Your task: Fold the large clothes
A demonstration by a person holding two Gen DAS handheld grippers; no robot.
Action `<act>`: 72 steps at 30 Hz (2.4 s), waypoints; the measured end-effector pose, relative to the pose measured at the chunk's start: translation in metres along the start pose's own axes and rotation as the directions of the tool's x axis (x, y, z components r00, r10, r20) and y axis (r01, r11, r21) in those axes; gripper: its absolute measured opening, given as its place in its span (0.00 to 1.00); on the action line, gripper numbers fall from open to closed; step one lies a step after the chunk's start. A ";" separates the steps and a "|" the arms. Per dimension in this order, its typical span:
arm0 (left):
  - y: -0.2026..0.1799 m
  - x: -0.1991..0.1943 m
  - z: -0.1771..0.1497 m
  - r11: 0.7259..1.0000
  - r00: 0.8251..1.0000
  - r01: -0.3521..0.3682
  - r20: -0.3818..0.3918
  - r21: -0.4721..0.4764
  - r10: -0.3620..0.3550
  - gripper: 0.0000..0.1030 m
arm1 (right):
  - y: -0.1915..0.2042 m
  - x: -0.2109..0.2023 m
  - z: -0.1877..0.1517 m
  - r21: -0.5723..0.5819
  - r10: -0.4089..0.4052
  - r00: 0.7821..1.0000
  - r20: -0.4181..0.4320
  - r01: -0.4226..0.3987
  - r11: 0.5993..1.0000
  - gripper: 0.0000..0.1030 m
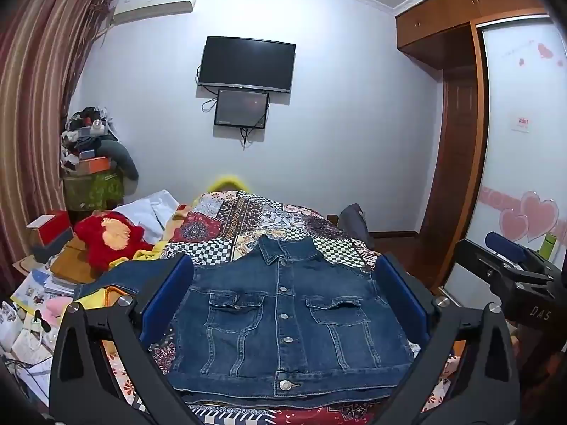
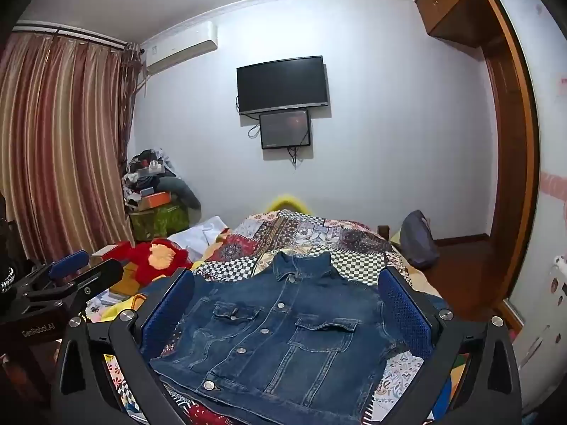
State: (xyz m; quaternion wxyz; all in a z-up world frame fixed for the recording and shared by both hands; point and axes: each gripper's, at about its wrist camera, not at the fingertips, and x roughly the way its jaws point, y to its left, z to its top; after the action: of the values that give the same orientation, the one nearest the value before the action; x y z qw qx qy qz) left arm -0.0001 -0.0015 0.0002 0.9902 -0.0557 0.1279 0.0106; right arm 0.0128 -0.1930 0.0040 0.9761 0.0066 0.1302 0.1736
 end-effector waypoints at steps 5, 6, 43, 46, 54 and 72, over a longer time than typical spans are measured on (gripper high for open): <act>-0.004 -0.002 0.001 1.000 1.000 -0.004 0.008 0.020 0.004 1.00 | 0.000 0.000 0.000 -0.006 -0.007 1.000 0.008 0.007 1.000 1.00; -0.005 -0.003 0.001 1.000 1.000 -0.003 0.010 0.022 0.002 1.00 | 0.000 -0.001 0.001 -0.006 -0.008 1.000 0.011 0.008 1.000 1.00; -0.007 -0.006 0.003 1.000 1.000 -0.008 0.030 0.024 0.007 1.00 | 0.003 0.010 0.002 0.028 0.005 1.000 -0.028 -0.004 1.000 1.00; -0.007 -0.006 0.002 1.000 1.000 -0.008 0.031 0.024 0.007 1.00 | 0.002 0.010 0.002 0.031 0.007 1.000 -0.029 -0.007 1.000 1.00; -0.007 -0.004 0.001 1.000 1.000 -0.009 0.030 0.024 0.008 1.00 | 0.001 0.010 0.002 0.029 0.008 1.000 -0.028 -0.007 1.000 1.00; -0.006 -0.004 0.000 1.000 0.999 -0.008 0.032 0.021 0.007 1.00 | -0.001 0.012 0.004 0.028 0.009 0.999 -0.038 -0.008 1.000 1.00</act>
State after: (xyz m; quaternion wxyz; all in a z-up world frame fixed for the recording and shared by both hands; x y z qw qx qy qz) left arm -0.0038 -0.0075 0.0016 0.9926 -0.0446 0.1124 0.0140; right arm 0.0247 -0.1895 0.0054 0.9726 0.0171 0.1513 0.1758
